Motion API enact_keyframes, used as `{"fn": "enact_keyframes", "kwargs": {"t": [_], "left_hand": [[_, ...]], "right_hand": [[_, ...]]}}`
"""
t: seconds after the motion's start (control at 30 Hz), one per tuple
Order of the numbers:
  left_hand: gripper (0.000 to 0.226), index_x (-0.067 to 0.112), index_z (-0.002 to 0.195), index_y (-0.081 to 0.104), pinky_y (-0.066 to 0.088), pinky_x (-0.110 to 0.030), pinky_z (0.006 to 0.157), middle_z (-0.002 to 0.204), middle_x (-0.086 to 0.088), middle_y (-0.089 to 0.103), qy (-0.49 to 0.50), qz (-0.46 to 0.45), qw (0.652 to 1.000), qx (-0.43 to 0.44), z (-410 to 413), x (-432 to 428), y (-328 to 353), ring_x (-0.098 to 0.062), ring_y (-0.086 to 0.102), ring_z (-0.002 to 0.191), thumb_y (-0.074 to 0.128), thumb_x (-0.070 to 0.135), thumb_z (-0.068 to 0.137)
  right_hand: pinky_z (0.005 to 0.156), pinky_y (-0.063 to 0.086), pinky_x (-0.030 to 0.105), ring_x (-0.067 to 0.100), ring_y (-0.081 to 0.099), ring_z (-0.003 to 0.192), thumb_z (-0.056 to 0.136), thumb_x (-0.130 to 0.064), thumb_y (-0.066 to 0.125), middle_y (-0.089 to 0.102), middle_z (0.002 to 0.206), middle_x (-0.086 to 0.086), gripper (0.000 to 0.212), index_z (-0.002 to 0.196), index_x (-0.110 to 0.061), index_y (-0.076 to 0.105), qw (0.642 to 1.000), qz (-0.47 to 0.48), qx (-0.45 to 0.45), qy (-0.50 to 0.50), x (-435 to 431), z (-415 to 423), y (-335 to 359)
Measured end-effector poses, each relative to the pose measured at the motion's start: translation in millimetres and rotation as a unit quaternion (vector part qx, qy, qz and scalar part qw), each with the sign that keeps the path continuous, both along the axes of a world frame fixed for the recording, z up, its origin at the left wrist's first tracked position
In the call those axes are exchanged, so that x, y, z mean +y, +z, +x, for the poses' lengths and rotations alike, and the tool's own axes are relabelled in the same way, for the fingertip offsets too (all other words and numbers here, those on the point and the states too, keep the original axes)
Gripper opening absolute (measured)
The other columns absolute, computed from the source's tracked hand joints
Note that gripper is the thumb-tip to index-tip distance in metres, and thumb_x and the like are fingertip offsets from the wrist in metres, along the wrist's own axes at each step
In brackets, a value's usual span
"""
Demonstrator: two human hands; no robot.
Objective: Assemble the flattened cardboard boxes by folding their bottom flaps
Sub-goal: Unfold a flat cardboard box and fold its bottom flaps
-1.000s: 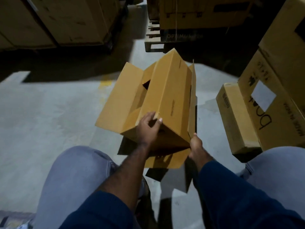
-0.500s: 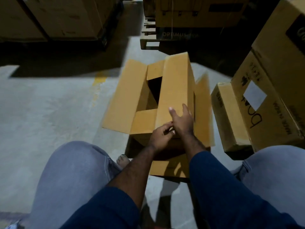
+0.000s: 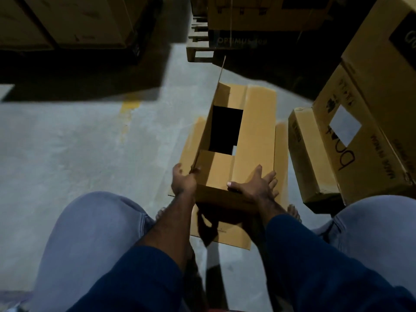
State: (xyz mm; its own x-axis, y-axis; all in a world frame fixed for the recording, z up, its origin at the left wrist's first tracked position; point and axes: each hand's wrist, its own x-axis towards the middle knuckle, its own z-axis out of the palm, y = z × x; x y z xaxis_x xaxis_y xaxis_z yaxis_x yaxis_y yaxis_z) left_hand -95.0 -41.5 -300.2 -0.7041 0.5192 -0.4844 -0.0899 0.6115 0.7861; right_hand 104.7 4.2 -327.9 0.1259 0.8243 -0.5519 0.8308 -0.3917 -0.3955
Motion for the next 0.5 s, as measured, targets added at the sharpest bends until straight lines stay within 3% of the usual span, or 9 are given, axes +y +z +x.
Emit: {"fn": "enact_keyframes", "kwargs": {"t": [0.07,0.13,0.27,0.33,0.43,0.5], "left_hand": [[0.045,0.021,0.136,0.063,0.052,-0.040,0.098,0.134,-0.003,0.065,-0.077,0.001,0.997,0.026,7,1,1,-0.030,0.060,0.121,0.064,0.045,0.098],[0.041,0.020,0.135,0.065,0.049,-0.035,0.094,0.132,-0.006,0.067,-0.112,-0.016,0.991,0.079,14,-1,3,-0.031,0.060,0.121,0.054,0.043,0.103],[0.030,0.019,0.129,0.069,0.041,-0.028,0.079,0.121,-0.009,0.070,-0.176,-0.029,0.968,0.177,27,-22,9,-0.032,0.064,0.112,0.056,0.025,0.102],[0.024,0.019,0.115,0.072,0.042,-0.029,0.073,0.106,-0.007,0.072,-0.202,-0.038,0.959,0.197,32,-35,8,-0.031,0.066,0.099,0.057,0.033,0.102],[0.051,0.018,0.082,0.067,0.043,-0.029,0.060,0.078,-0.001,0.067,-0.179,-0.044,0.961,0.208,39,-49,10,-0.022,0.062,0.073,0.050,0.064,0.097],[0.057,0.016,0.071,0.061,0.044,-0.031,0.059,0.071,0.000,0.065,-0.096,0.000,0.976,0.197,38,-53,10,-0.023,0.061,0.068,0.050,0.067,0.096]], "right_hand": [[0.121,0.007,0.069,0.048,-0.010,0.153,0.055,-0.080,0.081,-0.022,0.166,0.021,0.146,0.162,-0.033,-0.007,1.000,-0.005,0.006,0.002,0,-1,1],[0.120,0.008,0.069,0.048,-0.011,0.153,0.054,-0.081,0.081,-0.023,0.166,0.022,0.146,0.161,-0.035,-0.008,1.000,-0.005,0.008,0.000,0,-4,3],[0.118,0.008,0.073,0.052,-0.007,0.152,0.057,-0.083,0.078,-0.020,0.167,0.021,0.141,0.161,-0.039,-0.006,1.000,0.008,-0.008,-0.008,2,-6,6],[0.117,0.004,0.075,0.054,-0.011,0.151,0.058,-0.082,0.077,-0.019,0.168,0.018,0.137,0.160,-0.040,-0.004,0.999,0.023,-0.028,0.004,-1,-5,6],[0.119,-0.001,0.072,0.050,-0.015,0.151,0.065,-0.072,0.080,-0.014,0.168,0.019,0.127,0.160,-0.037,0.002,0.995,0.065,-0.066,0.035,-9,-10,8],[0.120,-0.003,0.068,0.047,-0.015,0.153,0.073,-0.060,0.081,-0.010,0.169,0.020,0.116,0.160,-0.034,0.008,0.989,0.108,-0.071,0.071,-13,-18,12]]}}
